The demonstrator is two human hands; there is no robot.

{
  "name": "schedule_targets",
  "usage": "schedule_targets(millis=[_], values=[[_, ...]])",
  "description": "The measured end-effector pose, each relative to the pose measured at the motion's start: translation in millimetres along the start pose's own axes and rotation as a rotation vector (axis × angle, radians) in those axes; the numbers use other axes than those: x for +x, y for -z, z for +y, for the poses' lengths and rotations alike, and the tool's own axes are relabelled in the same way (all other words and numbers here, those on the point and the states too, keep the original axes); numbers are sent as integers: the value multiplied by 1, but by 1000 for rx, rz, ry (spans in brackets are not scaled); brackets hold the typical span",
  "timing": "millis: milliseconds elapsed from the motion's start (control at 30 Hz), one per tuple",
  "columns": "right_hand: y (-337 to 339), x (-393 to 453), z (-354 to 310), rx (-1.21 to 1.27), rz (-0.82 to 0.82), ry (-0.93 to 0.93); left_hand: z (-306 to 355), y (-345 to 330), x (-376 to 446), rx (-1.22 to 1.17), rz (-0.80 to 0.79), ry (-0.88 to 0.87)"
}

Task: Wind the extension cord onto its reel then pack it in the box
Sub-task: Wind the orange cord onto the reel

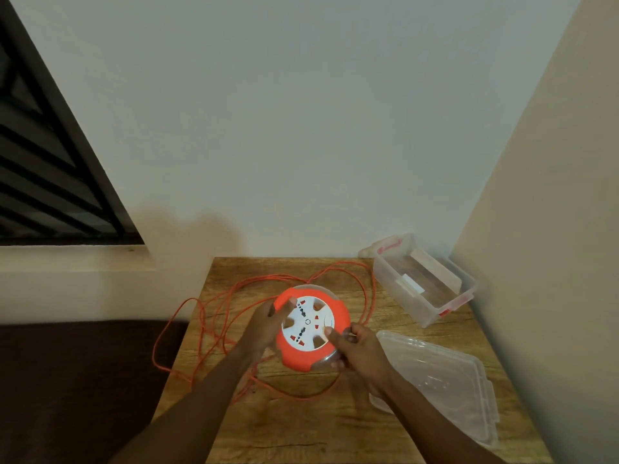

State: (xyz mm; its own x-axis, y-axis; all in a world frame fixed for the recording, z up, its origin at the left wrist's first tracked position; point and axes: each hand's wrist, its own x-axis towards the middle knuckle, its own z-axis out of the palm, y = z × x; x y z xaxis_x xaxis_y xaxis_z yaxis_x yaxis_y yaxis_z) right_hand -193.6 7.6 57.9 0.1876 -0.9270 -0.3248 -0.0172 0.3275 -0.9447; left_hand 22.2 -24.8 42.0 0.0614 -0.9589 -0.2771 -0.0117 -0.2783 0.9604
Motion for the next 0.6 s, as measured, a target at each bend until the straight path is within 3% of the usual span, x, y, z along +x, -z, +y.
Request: schedule_targets(millis=[133,267,367,433,500,600], values=[[3,1,-6,-23,-36,4,12,7,5,-228,-133,138],[3,10,-9,-193,24,112,20,2,7,-256,-97,138],[2,15,-13,-691,143,379,27,1,8,-224,-81,108],[4,12,-21,-1086,141,709,33,0,7,-205,-89,91],[2,10,-30,-1391,-4,994,36,0,8,-196,-98,83],[-4,12,-35,-1647,-186,1073,41,-1,10,-196,-129,77]])
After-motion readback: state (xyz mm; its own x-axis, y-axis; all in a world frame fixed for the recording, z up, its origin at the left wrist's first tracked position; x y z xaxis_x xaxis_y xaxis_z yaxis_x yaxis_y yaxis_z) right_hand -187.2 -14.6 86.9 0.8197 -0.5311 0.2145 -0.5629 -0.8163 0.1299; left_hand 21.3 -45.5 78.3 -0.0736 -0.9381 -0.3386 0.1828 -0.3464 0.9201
